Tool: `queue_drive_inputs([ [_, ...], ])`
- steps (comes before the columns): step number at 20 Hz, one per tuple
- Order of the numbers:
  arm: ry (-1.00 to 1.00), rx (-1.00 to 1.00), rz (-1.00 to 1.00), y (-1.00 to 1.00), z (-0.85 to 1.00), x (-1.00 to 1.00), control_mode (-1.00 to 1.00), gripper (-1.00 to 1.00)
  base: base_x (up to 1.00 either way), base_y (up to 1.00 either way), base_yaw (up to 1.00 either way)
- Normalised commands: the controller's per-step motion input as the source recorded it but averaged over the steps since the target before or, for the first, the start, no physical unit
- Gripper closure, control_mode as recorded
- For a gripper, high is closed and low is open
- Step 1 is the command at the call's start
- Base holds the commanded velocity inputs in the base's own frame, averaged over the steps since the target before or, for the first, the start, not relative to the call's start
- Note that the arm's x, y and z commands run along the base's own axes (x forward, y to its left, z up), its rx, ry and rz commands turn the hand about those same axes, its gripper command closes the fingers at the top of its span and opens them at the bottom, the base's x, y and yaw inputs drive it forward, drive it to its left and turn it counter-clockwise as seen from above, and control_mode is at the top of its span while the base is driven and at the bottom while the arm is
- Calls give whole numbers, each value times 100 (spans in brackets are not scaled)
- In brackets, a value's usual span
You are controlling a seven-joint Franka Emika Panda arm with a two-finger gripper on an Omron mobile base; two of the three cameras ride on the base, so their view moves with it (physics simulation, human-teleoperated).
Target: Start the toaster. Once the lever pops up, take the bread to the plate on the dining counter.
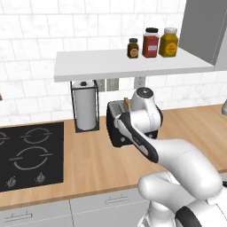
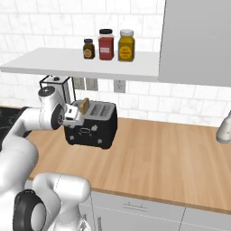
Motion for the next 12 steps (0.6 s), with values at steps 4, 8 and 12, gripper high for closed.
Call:
queue_drive_inputs([
  [4,0,0,0,0,0,21,-100,100,0,0,0],
  [8,0,0,0,0,-4,26,-100,100,0,0,0],
  [12,0,0,0,0,-10,23,-100,100,0,0,0],
])
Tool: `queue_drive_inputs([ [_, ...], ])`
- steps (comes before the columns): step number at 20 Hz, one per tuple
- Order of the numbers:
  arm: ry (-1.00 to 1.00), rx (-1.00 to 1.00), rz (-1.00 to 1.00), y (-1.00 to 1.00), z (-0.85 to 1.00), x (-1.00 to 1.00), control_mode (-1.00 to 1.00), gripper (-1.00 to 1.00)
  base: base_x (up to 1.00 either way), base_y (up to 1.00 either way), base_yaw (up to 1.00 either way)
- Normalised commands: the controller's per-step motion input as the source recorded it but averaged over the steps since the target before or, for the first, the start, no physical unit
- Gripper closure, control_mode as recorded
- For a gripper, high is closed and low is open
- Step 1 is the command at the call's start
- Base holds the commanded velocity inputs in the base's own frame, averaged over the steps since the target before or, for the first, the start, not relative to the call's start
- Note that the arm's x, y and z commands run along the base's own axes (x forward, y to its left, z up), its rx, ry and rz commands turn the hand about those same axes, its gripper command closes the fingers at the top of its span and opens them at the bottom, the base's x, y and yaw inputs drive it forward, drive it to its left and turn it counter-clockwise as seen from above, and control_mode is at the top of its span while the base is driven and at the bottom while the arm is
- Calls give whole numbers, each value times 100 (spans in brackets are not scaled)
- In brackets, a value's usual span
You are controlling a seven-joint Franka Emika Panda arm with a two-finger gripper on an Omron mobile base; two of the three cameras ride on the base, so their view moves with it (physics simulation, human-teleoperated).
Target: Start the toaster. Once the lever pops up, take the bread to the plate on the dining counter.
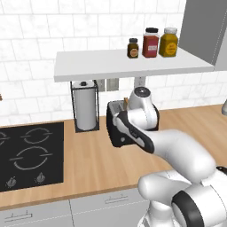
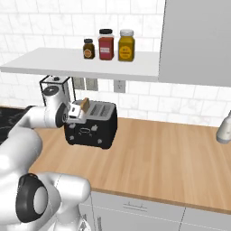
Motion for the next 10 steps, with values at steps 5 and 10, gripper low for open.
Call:
queue_drive_inputs([
  [5,0,0,0,0,-16,19,-100,100,0,0,0],
  [10,0,0,0,0,-12,8,-100,100,0,0,0],
])
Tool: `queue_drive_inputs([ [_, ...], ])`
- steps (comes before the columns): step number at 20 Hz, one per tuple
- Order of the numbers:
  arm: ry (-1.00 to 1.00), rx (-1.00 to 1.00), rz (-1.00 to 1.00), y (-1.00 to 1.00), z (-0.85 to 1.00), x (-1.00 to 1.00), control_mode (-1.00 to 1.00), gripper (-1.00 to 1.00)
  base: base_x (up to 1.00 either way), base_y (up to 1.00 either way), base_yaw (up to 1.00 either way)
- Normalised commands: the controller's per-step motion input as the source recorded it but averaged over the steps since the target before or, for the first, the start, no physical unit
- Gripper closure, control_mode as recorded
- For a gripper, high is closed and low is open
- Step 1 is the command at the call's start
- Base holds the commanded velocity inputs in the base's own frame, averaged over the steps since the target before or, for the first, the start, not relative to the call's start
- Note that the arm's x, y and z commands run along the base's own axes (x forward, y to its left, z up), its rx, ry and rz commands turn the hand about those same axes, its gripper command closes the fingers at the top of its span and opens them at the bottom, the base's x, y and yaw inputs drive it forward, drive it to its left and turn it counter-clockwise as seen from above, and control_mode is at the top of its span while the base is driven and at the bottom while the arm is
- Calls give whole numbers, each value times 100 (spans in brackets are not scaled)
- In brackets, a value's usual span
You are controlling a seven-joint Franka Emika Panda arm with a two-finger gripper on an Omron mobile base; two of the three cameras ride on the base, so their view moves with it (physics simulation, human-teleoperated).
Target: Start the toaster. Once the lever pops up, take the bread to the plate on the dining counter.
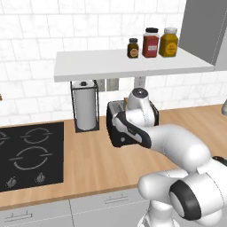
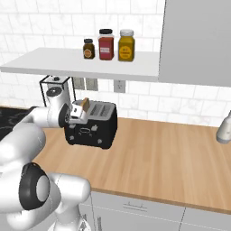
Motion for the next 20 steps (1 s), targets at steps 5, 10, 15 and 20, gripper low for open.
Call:
queue_drive_inputs([
  [5,0,0,0,0,-18,0,-100,100,0,0,0],
  [10,0,0,0,0,-27,1,-100,100,0,0,0],
  [15,0,0,0,0,-26,4,-100,100,0,0,0],
  [20,0,0,0,0,-34,4,-100,100,0,0,0],
])
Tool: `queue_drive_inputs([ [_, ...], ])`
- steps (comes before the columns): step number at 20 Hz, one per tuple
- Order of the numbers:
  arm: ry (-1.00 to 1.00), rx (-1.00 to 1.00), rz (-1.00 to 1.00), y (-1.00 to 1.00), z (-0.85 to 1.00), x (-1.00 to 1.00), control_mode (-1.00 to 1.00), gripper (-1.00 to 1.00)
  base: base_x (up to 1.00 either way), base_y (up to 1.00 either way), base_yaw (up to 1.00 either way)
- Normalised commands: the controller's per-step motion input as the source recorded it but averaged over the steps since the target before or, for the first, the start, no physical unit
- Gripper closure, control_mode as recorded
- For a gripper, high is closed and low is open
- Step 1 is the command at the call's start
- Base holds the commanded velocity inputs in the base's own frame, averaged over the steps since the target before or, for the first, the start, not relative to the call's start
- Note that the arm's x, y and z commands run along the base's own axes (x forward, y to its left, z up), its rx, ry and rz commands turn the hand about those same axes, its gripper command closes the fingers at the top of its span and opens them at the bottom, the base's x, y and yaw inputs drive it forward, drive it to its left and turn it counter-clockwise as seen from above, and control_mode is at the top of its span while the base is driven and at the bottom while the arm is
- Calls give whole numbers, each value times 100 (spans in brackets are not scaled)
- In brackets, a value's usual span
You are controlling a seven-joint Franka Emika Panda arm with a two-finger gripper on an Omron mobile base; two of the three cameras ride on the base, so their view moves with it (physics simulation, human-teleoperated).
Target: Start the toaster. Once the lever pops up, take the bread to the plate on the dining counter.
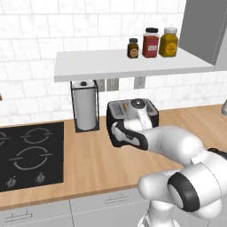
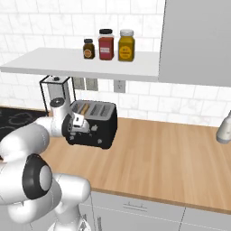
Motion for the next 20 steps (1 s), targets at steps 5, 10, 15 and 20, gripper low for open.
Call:
queue_drive_inputs([
  [5,0,0,0,3,-45,1,-100,100,0,0,0],
  [10,0,0,0,1,-52,0,-100,100,0,0,0],
  [15,0,0,0,0,-11,-2,-100,100,0,0,0],
  [20,0,0,0,0,22,-25,-100,100,0,0,0],
])
